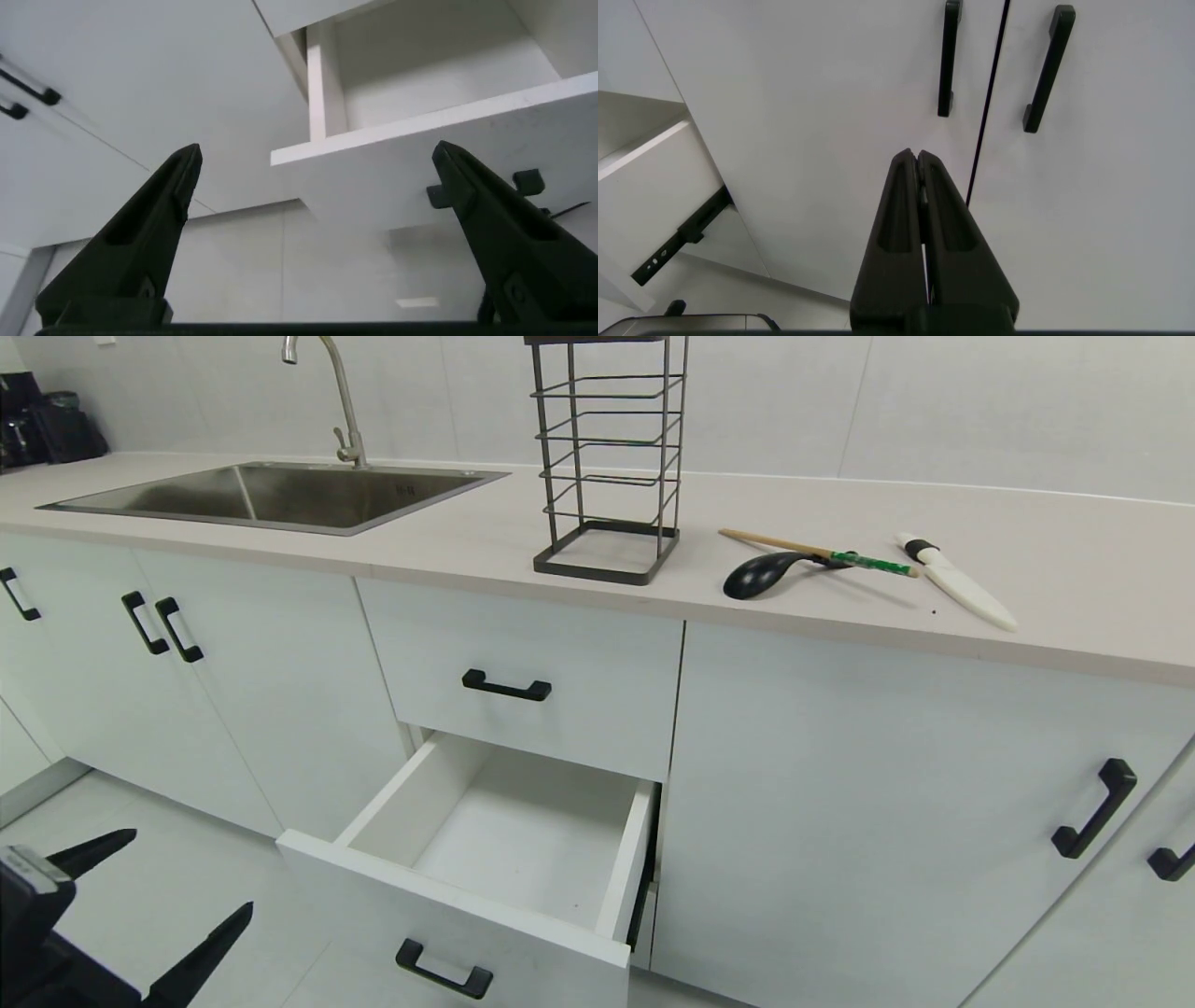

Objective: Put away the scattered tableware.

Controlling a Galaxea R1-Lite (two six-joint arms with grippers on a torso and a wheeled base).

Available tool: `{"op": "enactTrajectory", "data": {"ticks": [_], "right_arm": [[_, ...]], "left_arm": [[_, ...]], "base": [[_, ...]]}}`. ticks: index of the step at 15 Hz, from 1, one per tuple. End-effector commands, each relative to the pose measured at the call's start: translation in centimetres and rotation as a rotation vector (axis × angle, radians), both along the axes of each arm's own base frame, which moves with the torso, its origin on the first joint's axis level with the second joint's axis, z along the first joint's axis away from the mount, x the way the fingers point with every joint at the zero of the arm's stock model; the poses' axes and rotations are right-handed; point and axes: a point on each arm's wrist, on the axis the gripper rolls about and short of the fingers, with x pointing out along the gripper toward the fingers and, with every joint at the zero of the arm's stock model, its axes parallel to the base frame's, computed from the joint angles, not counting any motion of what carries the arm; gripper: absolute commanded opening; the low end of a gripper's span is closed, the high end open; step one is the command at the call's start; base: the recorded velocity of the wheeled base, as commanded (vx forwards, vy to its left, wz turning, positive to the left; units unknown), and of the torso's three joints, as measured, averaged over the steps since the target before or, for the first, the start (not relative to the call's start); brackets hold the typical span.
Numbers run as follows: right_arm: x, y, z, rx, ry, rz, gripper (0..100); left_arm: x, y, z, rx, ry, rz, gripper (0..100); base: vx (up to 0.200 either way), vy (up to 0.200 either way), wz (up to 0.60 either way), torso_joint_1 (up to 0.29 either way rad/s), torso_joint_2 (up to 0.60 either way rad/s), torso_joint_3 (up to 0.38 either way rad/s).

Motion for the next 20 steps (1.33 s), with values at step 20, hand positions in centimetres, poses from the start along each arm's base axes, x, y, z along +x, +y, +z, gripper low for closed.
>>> {"op": "enactTrajectory", "data": {"ticks": [20], "right_arm": [[0.0,0.0,0.0,0.000,0.001,0.000,0]], "left_arm": [[-9.9,-1.1,-4.1,-0.266,-0.141,0.057,100]], "base": [[0.000,0.000,0.00,0.000,0.00,0.000]]}}
